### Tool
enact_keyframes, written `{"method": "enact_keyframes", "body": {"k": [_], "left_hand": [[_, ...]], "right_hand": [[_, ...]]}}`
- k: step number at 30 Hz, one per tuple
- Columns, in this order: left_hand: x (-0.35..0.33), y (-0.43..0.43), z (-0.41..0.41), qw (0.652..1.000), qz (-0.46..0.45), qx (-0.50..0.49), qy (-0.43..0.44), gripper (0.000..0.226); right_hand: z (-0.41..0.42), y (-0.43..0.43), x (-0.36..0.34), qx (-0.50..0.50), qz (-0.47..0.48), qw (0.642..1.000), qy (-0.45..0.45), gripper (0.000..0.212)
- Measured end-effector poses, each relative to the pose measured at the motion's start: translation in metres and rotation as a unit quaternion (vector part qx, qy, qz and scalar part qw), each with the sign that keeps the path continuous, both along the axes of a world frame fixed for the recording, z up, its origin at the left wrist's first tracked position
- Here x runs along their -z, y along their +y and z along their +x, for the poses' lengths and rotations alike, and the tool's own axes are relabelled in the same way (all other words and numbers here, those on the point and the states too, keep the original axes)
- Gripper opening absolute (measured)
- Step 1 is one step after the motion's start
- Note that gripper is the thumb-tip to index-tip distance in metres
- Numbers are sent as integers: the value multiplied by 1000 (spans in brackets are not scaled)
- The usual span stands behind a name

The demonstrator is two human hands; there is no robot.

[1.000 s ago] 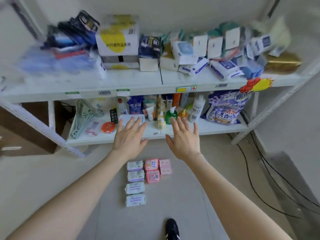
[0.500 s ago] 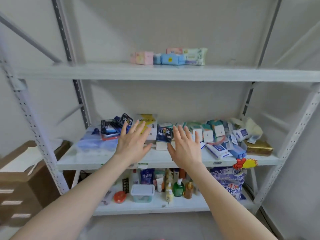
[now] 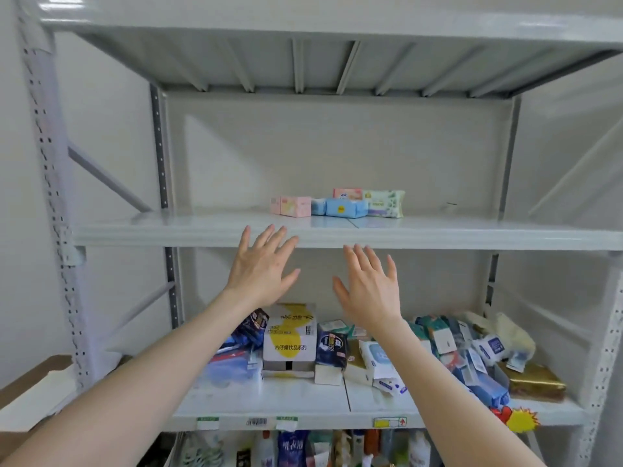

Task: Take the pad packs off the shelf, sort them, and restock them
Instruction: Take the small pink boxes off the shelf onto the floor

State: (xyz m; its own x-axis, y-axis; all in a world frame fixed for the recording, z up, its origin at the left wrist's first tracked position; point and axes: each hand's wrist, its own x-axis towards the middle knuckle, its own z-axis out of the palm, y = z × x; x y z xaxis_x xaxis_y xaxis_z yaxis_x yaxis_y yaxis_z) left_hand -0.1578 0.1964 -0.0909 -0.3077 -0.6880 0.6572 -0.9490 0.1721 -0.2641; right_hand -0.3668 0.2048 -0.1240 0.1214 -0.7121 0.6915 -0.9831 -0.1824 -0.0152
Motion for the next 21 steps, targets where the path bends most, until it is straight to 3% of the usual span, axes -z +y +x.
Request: {"method": "enact_keyframes", "body": {"k": [12,21], "left_hand": [[-78,-130,35,997,-58,-3,49,60],[-103,-244,86,998,-40,-8,37,62]], "right_hand": [[17,-140,-80,-42,-49,998,-12,63],[63,-251,-96,-35,-49,998,-3,60]]}}
